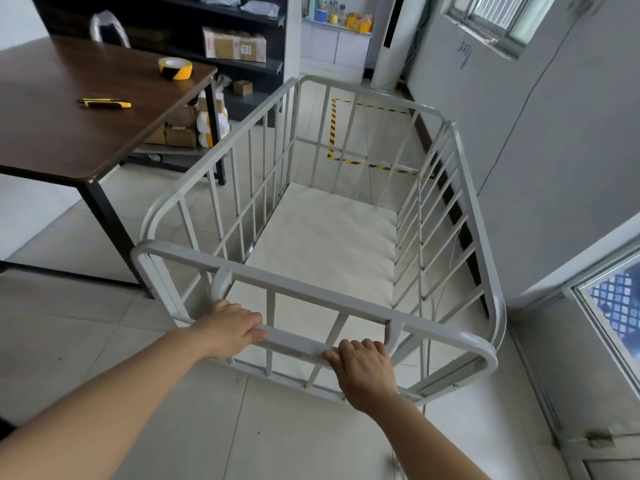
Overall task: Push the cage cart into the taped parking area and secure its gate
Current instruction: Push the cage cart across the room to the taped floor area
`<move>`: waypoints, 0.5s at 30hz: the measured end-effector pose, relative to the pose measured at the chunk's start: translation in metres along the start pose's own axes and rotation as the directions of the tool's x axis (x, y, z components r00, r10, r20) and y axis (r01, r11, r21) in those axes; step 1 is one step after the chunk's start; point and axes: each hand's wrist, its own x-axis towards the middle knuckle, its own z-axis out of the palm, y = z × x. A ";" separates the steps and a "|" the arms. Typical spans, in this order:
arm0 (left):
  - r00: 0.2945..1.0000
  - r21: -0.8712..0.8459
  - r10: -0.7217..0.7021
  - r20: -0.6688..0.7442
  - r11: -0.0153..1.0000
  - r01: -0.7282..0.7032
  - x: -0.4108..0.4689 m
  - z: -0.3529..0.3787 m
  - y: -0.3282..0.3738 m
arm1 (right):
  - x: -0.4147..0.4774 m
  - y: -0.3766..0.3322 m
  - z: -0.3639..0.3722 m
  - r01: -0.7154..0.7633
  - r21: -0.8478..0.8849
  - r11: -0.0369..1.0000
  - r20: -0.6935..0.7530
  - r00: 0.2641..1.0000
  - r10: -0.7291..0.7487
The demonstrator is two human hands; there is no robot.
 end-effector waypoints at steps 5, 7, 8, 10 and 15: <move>1.000 -0.034 -0.003 0.002 0.999 0.003 0.020 -0.008 -0.002 | 0.020 0.012 -0.003 -0.002 0.021 1.000 0.005 1.000 0.002; 1.000 -0.039 -0.008 0.013 0.999 0.008 0.029 -0.010 -0.003 | 0.029 0.017 -0.004 -0.011 0.016 1.000 0.016 1.000 0.010; 1.000 -0.039 -0.010 0.011 0.999 0.010 0.033 -0.012 -0.004 | 0.033 0.019 -0.004 -0.009 0.009 1.000 0.021 1.000 0.009; 1.000 -0.043 -0.005 0.002 0.999 0.005 0.043 -0.015 -0.004 | 0.042 0.025 -0.005 -0.009 0.000 1.000 0.031 0.999 0.009; 1.000 -0.043 -0.001 0.011 0.999 0.002 0.070 -0.025 -0.007 | 0.068 0.041 -0.006 0.005 -0.005 1.000 0.018 1.000 -0.005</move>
